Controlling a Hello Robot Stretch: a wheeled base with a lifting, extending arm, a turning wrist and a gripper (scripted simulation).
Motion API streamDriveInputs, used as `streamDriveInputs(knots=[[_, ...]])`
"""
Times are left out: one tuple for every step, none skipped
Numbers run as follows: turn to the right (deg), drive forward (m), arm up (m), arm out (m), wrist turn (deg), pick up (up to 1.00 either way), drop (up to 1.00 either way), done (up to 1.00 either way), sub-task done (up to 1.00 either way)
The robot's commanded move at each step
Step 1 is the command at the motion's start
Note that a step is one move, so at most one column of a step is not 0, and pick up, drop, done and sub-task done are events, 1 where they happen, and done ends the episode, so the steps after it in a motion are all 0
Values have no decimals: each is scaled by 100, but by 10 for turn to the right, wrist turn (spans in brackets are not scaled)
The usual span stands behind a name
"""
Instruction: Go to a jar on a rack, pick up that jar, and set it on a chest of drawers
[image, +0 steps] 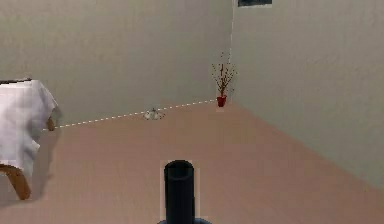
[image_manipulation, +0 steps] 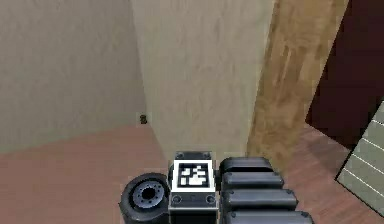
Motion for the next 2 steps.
streamDriveInputs(knots=[[-360,0,0,0,0,0,0,0,0],[0,60,0,0,0,0,0,0,0]])
